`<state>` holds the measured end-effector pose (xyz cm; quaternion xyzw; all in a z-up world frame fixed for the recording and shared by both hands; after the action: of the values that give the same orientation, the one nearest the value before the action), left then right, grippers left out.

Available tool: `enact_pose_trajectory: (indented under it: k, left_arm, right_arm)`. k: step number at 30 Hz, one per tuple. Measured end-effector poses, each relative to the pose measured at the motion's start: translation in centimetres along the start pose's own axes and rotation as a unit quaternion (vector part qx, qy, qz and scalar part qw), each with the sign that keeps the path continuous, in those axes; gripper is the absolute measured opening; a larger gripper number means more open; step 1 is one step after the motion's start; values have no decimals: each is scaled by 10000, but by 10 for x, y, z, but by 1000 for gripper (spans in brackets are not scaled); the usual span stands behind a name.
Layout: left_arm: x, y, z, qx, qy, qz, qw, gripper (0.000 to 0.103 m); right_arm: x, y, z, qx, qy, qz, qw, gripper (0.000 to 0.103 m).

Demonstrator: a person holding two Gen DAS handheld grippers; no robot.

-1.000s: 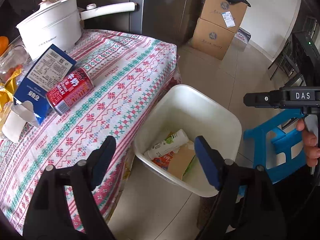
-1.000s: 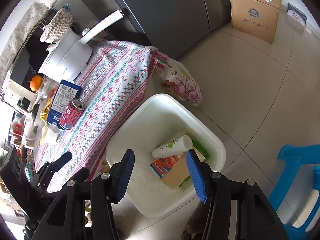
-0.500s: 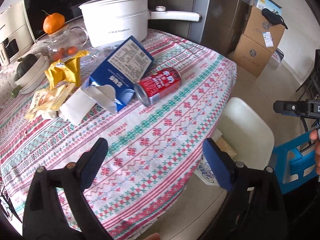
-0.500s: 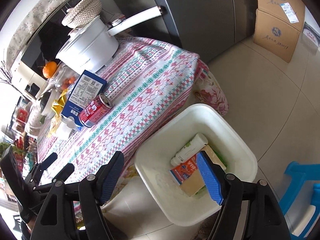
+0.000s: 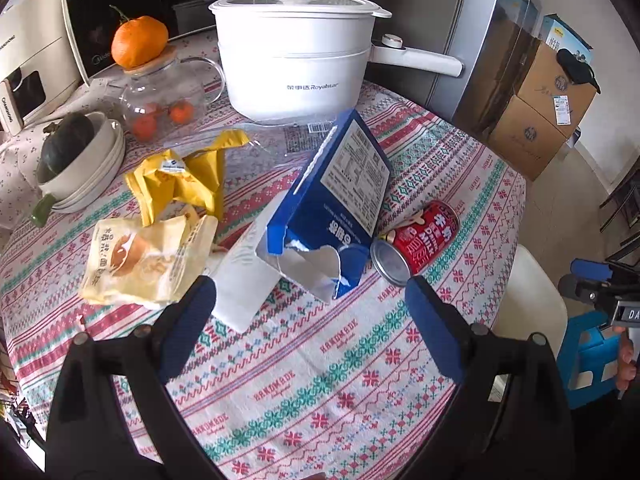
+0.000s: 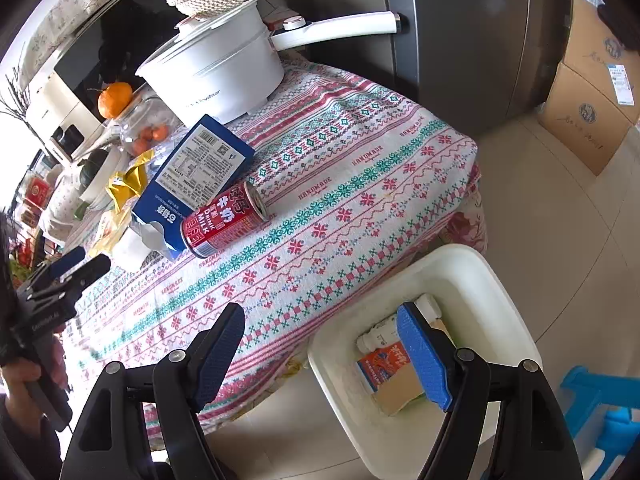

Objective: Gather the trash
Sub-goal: 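Grasp the blue box with the left gripper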

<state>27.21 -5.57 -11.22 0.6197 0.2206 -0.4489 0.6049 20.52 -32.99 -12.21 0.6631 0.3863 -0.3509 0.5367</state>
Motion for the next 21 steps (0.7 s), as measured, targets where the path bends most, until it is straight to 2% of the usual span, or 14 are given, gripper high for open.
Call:
enact_pose_trajectory:
  k: [6,9,12,13,15,16,21]
  left_arm:
    - [44,43,2,-43,-367,-302,9989,87]
    - [64,55,3,-160,-585,-554,9966,78]
    - [82,58,5,-326,-801,-857,9926,65]
    - [87,60,6,-370,-828,-946,9914,58]
    - [89,61,7,-381,-838,-947,9912,53]
    - [89,62,8,-386,-845,-968,9910,46]
    - [78,55,11,-437,-1005,-1008,9889,35]
  right_arm:
    - [12,14,-5,-26,-21,-28,10000,80]
    - [19,19,-5,-5,-7,-86,10000,80]
    - [24,23,-5,29,38,-130,9999,80]
    - [26,24,-6,28,28,-138,9999,80]
    - [29,26,-5,33,12,-161,9999,80]
    - [30,26,-6,49,16,-175,9998,80]
    - [39,27,-10,101,38,-237,9997,80]
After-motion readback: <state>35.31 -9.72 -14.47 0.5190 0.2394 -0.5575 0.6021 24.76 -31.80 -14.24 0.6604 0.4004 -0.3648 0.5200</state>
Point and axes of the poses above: each gripper's, at about its wrist camera, not at the fingertips, and x roughly the way its jaws point, z to its right, y to its top, the point moved 6 cm from there along x, roughly the way its jaws point, and after that the axes turned 5 degrees about -x, right-handed, at the moved point
